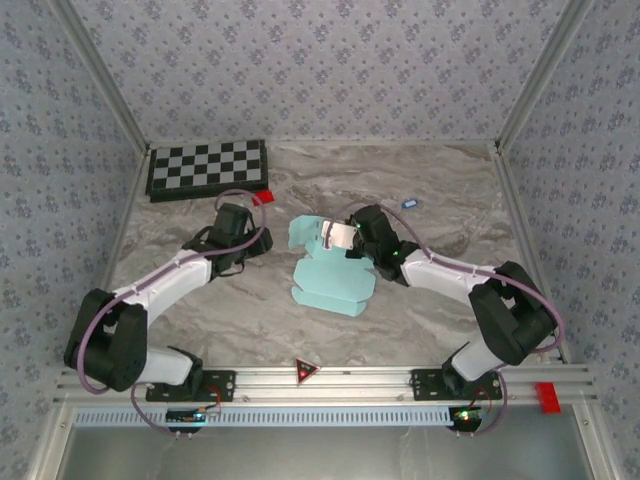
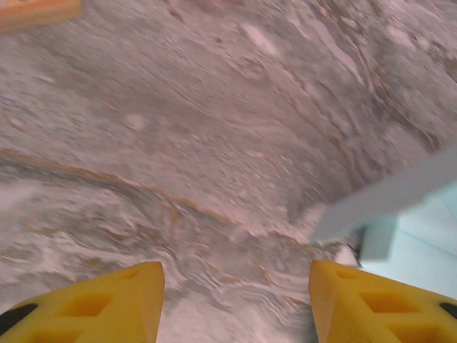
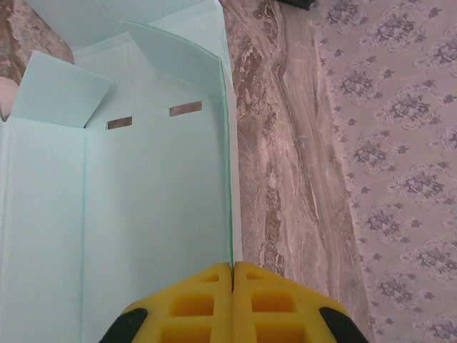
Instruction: Fold the paper box
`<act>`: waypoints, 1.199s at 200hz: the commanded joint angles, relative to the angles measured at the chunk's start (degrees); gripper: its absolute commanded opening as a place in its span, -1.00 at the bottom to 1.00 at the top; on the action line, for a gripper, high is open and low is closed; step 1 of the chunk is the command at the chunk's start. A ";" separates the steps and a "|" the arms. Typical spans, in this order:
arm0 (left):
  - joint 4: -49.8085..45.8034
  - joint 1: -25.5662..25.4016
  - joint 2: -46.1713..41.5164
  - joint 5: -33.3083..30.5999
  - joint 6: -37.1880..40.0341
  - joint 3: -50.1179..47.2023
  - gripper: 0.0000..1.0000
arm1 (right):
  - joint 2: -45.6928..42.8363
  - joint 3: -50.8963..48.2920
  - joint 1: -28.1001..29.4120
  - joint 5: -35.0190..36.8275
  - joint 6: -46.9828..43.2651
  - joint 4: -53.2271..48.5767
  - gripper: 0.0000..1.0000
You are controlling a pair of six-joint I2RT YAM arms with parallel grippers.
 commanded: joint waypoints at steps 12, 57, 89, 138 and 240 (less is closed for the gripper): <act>-1.61 3.89 5.28 3.13 5.15 5.75 0.13 | -1.91 1.18 -0.16 -2.33 -0.35 -4.06 -1.00; -2.02 4.54 14.29 11.58 10.27 13.05 0.18 | -2.23 0.10 0.53 -0.68 -0.48 -1.73 -1.00; -2.15 4.50 18.58 13.15 10.80 15.89 0.21 | -2.28 -1.03 1.13 0.45 -0.77 0.14 -1.00; -3.27 4.50 23.85 20.80 12.48 20.15 0.22 | -2.24 -2.04 1.97 2.09 -1.47 2.29 -1.00; -3.01 4.41 25.41 33.08 17.08 20.72 0.20 | -1.29 -4.08 3.21 5.41 -1.93 6.79 -1.00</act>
